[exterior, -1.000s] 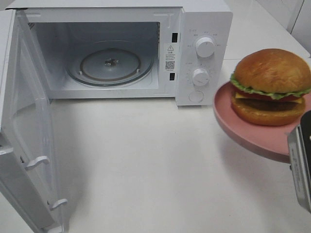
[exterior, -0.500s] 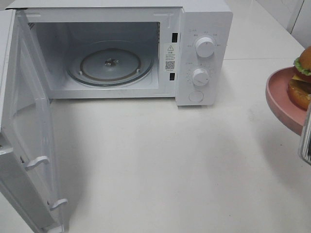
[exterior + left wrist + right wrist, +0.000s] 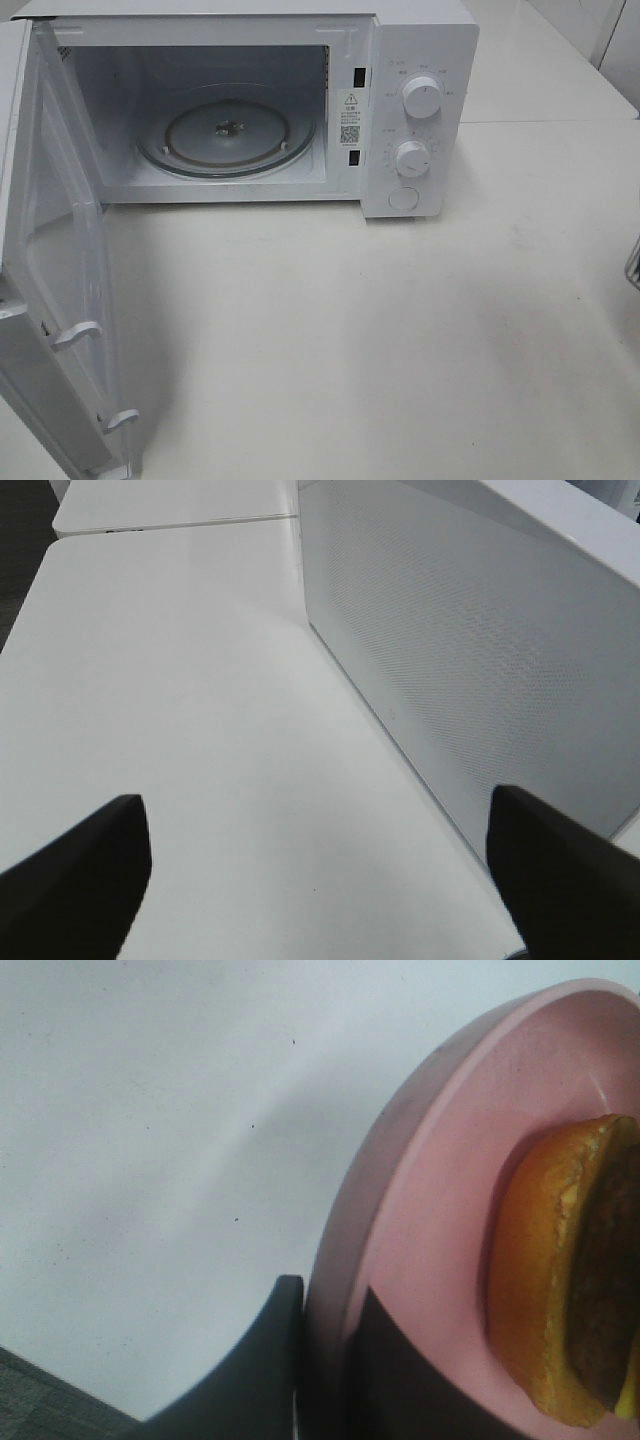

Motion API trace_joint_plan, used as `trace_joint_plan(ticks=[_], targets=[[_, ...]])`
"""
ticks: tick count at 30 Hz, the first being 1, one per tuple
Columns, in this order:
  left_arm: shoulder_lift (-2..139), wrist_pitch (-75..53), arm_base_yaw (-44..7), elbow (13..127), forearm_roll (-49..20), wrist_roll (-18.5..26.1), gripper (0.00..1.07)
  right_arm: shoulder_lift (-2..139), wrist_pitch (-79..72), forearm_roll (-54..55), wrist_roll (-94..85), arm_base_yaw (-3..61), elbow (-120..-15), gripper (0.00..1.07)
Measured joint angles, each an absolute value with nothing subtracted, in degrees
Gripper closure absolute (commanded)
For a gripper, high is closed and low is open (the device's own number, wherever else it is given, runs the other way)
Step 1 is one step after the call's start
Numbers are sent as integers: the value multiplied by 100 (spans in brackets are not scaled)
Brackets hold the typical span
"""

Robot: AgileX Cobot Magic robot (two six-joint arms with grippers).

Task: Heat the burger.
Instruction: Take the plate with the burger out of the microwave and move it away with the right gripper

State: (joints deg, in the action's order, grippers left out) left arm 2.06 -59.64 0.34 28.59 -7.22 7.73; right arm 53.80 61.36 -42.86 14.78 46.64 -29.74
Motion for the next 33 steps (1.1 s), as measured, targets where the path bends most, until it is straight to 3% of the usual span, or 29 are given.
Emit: trace_joint_plan(ticks=[15, 25, 33], targets=[[206, -5964, 34, 2859, -722, 773, 23, 7597, 5644, -4796, 4733, 4629, -2974, 107], [206, -5964, 34, 2859, -722, 773, 23, 8915, 4503, -5260, 6131, 3862, -2979, 104], [206, -5964, 34, 2859, -722, 773, 23, 9815, 4011, -6045, 6973, 3346, -2991, 96]])
